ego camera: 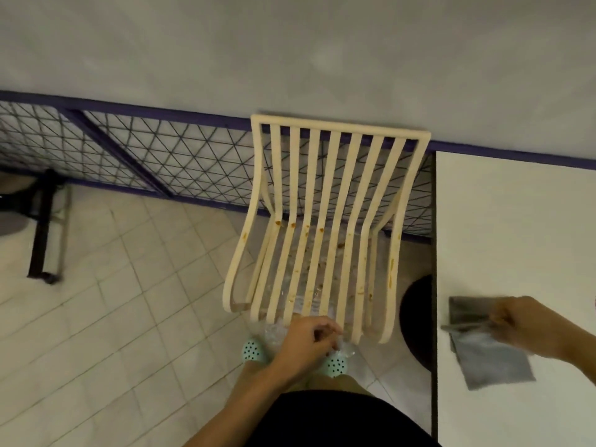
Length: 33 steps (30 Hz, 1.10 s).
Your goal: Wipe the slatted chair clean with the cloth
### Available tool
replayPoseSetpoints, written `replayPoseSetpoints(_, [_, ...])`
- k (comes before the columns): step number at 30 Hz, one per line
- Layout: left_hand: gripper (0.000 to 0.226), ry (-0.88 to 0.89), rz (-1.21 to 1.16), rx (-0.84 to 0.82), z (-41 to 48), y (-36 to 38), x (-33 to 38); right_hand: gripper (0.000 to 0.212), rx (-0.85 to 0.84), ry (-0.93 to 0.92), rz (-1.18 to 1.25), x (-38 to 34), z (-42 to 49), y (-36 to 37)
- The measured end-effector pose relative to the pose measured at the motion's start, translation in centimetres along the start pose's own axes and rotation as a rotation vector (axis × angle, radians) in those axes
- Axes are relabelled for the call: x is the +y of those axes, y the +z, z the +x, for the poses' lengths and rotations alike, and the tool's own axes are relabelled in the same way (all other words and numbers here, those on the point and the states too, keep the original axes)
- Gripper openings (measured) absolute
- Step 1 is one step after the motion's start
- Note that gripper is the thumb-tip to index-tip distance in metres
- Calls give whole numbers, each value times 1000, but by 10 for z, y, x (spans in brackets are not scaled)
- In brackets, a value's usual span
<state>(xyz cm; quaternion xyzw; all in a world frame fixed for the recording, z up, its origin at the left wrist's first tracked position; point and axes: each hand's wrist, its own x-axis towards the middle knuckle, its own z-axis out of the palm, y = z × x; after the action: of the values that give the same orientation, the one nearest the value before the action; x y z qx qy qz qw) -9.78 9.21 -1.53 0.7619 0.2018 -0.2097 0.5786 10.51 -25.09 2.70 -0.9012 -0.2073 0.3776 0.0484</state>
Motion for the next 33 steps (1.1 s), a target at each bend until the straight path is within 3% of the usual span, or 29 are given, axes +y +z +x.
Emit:
replayPoseSetpoints(1, [14,9,-5,-13,-1,-1,2,3,36,-6,26,-8,-3,-3])
replayPoseSetpoints(5, [14,75,-52,-59,-4,-14,16,34,162,-16,433,-62,-11,-19])
replayPoseSetpoints(9, [31,67,-206,-85,-2,-43,22,19,72,-148,786,-163,-10,-19])
replayPoseSetpoints(13, [38,-73,-385,-171,6,-95,16,19,19,-219,1030,-266,13,-1])
replayPoseSetpoints(16, [42,-176,-408,-201,4,-137,-3,29,19,-146,1278,-321,34,14])
replayPoseSetpoints(20, [32,-87,-503,-34,-6,-175,-42,35,-28,-10,1697,-369,62,41])
replayPoseSetpoints(23, [22,-39,-534,102,-6,-192,-68,38,-242,114,1962,-387,78,66])
replayPoseSetpoints(26, [24,-53,-483,108,-2,-188,-90,49,-375,179,1869,-398,83,100])
replayPoseSetpoints(29, [25,-51,-435,195,6,-174,-107,72,-269,207,1700,-401,92,125])
replayPoseSetpoints(33, [16,4,-364,339,30,-170,-126,36,-64,242,1669,-386,119,145])
